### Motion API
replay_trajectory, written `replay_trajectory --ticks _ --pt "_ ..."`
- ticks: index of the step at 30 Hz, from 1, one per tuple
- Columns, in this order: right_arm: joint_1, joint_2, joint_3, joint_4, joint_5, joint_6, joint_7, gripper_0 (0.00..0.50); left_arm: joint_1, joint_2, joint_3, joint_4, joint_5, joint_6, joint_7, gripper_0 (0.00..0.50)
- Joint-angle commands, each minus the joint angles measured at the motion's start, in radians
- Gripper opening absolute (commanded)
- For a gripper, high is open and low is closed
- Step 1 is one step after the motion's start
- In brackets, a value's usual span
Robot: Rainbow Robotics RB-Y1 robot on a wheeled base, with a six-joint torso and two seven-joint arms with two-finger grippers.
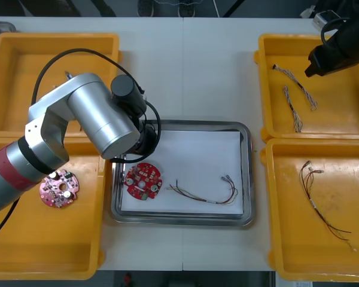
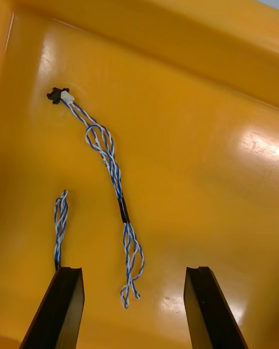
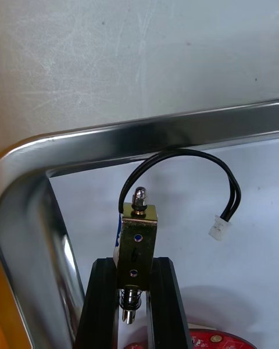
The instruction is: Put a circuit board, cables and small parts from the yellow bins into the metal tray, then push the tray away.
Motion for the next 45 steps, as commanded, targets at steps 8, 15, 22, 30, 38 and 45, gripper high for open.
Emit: replay_trajectory --ticks 8,15,22,30,38,45 --pt "-0.052 0.018 0.016 0.126 -0.061 -0.137 0.061 0.5 0.019 -0.02 -0.022 -0.012 -0.023 -0.02 0.13 0.5" --pt "-0.052 0.033 0.027 0.192 -0.061 -0.206 0.084 0.5 0.019 -0.022 -0.022 -0.014 -0.025 -0.02 0.146 0.5" --pt "-0.052 0.052 0.036 0.263 -0.075 -0.278 0.096 0.5 0.019 -0.022 -0.011 -0.055 -0.025 0.003 0.163 0.5" --pt "-0.037 0.061 0.036 0.297 -0.096 -0.305 0.116 0.5 0.0 -0.022 0.052 -0.169 0.027 0.13 0.177 0.5" --pt "-0.021 0.063 0.045 0.297 -0.108 -0.315 0.133 0.5 -0.064 -0.02 0.116 -0.209 0.11 0.236 0.187 0.5" --pt "-0.009 0.063 0.048 0.297 -0.131 -0.315 0.138 0.0 -0.138 -0.005 0.196 -0.201 0.184 0.333 0.172 0.5"
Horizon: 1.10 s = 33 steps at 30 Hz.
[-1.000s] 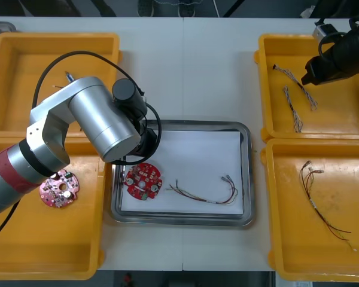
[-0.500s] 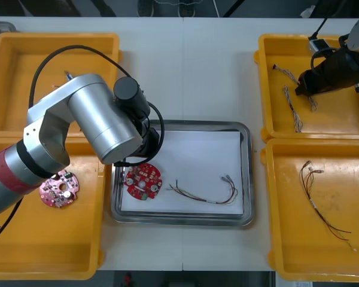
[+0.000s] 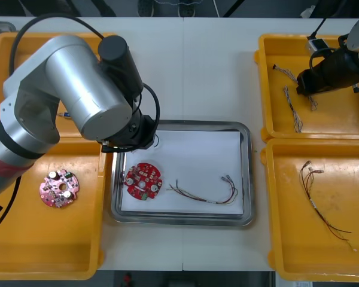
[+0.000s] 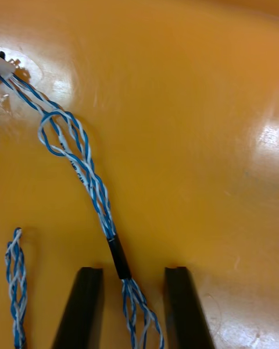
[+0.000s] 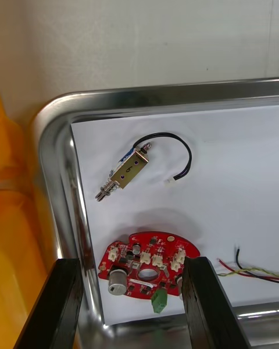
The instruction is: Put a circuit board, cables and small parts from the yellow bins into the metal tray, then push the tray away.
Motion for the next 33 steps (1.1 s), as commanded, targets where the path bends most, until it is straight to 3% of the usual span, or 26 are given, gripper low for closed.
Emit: replay_trajectory --ticks 1,7,17,26,33 --pt "-0.01 0.009 0.026 -0.007 -0.018 -0.01 0.058 0.0 -0.09 0.003 0.085 -0.026 0.059 0.053 0.062 0.5" --pt "-0.01 0.008 0.026 -0.007 -0.018 -0.01 0.066 0.0 -0.121 0.054 0.139 -0.023 0.094 0.087 0.042 0.5" --pt "-0.013 -0.022 0.026 -0.061 -0.004 0.01 0.079 0.0 -0.168 0.109 0.229 0.12 0.12 0.096 -0.11 0.5" --pt "-0.013 -0.08 -0.035 -0.216 0.022 0.213 0.072 0.0 -0.224 0.135 0.327 0.316 0.091 0.079 -0.282 0.5" --pt "-0.01 -0.103 -0.101 -0.311 0.042 0.343 0.069 0.0 -0.251 0.143 0.387 0.464 0.072 0.019 -0.302 0.5"
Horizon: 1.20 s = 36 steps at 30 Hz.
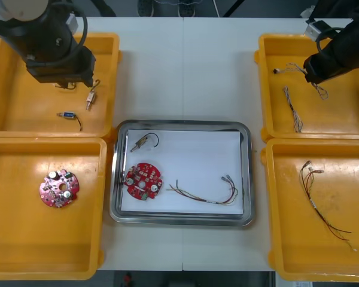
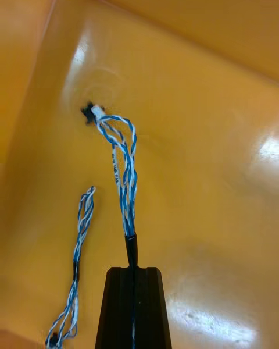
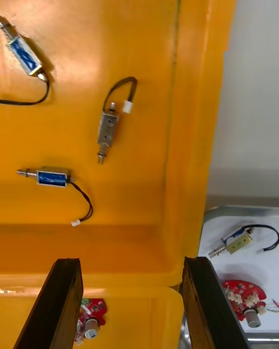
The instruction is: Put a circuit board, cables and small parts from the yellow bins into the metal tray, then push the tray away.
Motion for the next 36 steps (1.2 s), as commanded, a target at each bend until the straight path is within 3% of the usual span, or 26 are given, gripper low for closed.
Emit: replay_trajectory --ticks 1,10,19,23,36 --pt "-0.01 -0.058 -0.083 -0.101 0.022 0.09 0.016 0.0 -0.072 0.042 0.051 0.075 -0.043 -0.055 0.036 0.5" --pt "0.001 -0.084 -0.188 -0.244 0.06 0.297 -0.016 0.0 -0.083 0.039 0.056 0.241 -0.092 -0.24 0.043 0.5" --pt "0.084 -0.08 -0.224 -0.521 0.054 0.482 -0.053 0.0 -0.085 0.016 0.056 0.382 -0.143 -0.441 0.05 0.5" --pt "0.131 -0.08 -0.224 -0.663 -0.002 0.548 -0.065 0.0 -0.083 0.002 0.054 0.433 -0.155 -0.513 0.05 0.5" --pt "0.282 -0.051 -0.212 -1.045 -0.213 0.548 -0.093 0.0 -0.082 -0.058 -0.01 0.534 -0.187 -0.653 0.06 0.5"
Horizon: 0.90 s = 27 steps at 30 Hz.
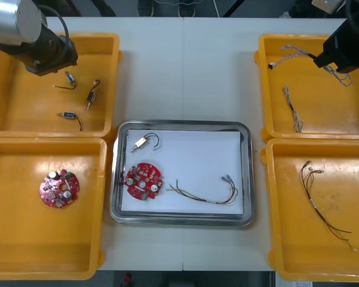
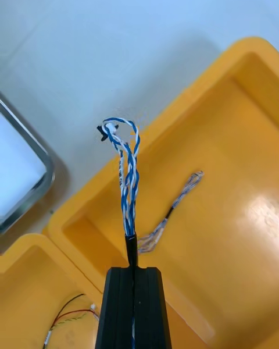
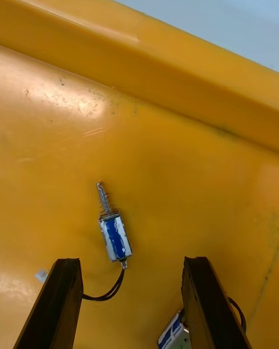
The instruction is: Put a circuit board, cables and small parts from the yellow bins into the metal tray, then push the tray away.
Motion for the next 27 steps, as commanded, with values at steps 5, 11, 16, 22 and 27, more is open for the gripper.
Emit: replay_trajectory --ticks 5,11,16,22,27 --pt "0.054 0.016 0.05 -0.216 -0.07 0.006 -0.052 0.0 -0.047 -0.042 -0.031 0.034 -0.039 -0.034 0.057 0.5" --pt "0.06 0.067 0.174 -0.282 -0.08 -0.015 -0.059 0.0 -0.027 -0.05 -0.056 0.034 -0.07 -0.066 0.06 0.5" --pt "0.06 0.094 0.254 -0.282 -0.082 -0.084 -0.058 0.0 -0.012 -0.05 -0.066 0.034 -0.074 -0.092 0.06 0.5" --pt "0.06 0.099 0.406 -0.284 -0.057 -0.191 -0.044 0.0 0.025 -0.05 -0.069 0.034 -0.093 -0.147 0.049 0.5" --pt "0.077 0.1 0.515 -0.287 -0.027 -0.287 -0.029 0.0 0.054 -0.05 -0.068 0.034 -0.106 -0.166 0.04 0.5"
